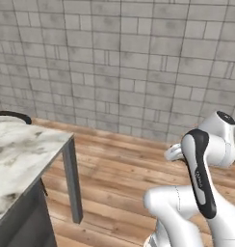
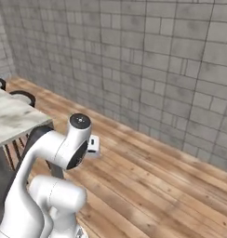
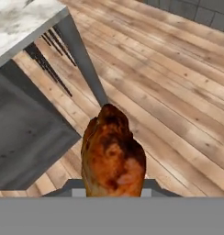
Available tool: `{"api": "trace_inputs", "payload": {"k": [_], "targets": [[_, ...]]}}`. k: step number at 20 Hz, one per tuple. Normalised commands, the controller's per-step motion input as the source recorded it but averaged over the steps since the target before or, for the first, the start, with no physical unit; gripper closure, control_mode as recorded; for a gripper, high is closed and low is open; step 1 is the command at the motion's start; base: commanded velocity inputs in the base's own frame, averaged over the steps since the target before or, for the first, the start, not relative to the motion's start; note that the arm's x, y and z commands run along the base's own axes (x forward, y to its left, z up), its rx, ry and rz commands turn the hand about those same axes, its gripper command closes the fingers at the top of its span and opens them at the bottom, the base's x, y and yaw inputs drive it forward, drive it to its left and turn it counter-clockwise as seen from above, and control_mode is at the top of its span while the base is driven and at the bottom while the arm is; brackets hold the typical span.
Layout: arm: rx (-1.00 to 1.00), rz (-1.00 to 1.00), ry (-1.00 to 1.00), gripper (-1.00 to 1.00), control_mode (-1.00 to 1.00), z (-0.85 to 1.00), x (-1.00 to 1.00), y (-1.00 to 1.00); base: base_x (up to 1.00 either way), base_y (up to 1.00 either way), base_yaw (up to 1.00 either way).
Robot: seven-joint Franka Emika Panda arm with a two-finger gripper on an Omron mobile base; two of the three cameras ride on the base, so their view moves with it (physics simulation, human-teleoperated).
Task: Take the chicken drumsticks from the pan and place one on each plate on the dining counter.
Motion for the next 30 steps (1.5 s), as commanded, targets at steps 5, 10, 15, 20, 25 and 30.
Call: {"api": "trace_inputs", "payload": {"k": [5, 10, 15, 20, 25, 30], "targets": [[0.00, 0.00, 0.00, 1.00, 1.00, 0.00, 0.00, 0.00, 1.00, -0.81, 0.49], [0.00, 0.00, 0.00, 1.00, 1.00, 0.00, 0.00, 0.00, 1.00, -0.63, 0.58], [0.00, 0.00, 0.00, 1.00, 1.00, 0.00, 0.00, 0.00, 1.00, -0.54, 0.62], [0.00, 0.00, 0.00, 1.00, 1.00, 0.00, 0.00, 0.00, 1.00, -0.50, 0.64], [0.00, 0.00, 0.00, 1.00, 1.00, 0.00, 0.00, 0.00, 1.00, -0.54, 0.63], [0.00, 0.00, 0.00, 1.00, 1.00, 0.00, 0.00, 0.00, 0.96, -0.72, 0.58]]}}
